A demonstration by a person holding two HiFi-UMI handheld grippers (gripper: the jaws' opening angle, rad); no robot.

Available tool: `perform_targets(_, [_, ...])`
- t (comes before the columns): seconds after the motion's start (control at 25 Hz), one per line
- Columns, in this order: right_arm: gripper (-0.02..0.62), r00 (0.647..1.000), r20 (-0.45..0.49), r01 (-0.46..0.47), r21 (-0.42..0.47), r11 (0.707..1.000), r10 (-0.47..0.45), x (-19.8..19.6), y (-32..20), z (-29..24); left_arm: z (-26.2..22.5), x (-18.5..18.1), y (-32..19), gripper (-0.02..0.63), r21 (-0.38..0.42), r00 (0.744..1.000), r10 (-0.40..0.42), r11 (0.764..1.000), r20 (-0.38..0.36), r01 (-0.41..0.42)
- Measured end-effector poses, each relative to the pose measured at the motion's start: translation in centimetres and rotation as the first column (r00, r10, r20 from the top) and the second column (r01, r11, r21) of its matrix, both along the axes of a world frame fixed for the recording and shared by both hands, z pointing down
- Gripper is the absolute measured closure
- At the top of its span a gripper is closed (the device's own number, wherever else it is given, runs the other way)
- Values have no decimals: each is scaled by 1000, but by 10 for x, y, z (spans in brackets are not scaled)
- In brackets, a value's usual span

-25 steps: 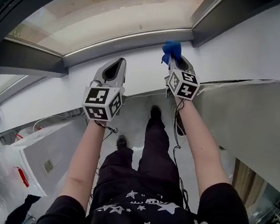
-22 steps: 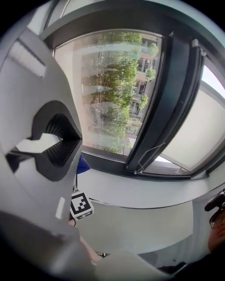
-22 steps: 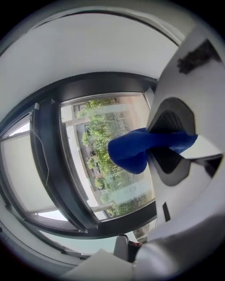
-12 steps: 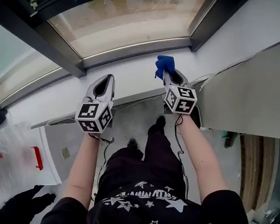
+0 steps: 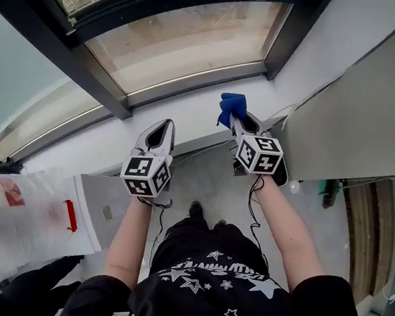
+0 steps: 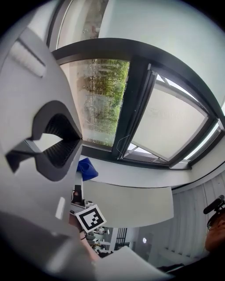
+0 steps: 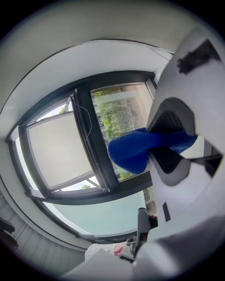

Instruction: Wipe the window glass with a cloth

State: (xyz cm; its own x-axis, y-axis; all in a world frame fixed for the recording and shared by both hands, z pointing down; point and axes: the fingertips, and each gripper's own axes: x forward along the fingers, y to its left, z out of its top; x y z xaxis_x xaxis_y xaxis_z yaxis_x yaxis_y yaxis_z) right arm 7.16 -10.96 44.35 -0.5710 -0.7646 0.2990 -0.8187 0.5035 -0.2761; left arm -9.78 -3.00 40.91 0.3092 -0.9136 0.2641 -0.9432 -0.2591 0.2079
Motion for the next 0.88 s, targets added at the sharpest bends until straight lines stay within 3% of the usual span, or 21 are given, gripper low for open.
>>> perform_targets(0.32, [522, 997, 27, 72, 34, 997, -73, 35, 69, -38, -24, 33, 62, 597, 16, 1000, -28, 999, -13, 29])
perform_targets(0.52, [522, 990, 51, 123, 129, 984, -130, 55, 111, -68, -46, 62, 96, 597, 54, 1000, 1, 999, 11, -2])
perform_targets(0.88, [522, 971, 77, 209, 190, 959, -227, 56, 175, -95, -80, 79, 149, 597, 121, 999, -9, 993, 30, 5])
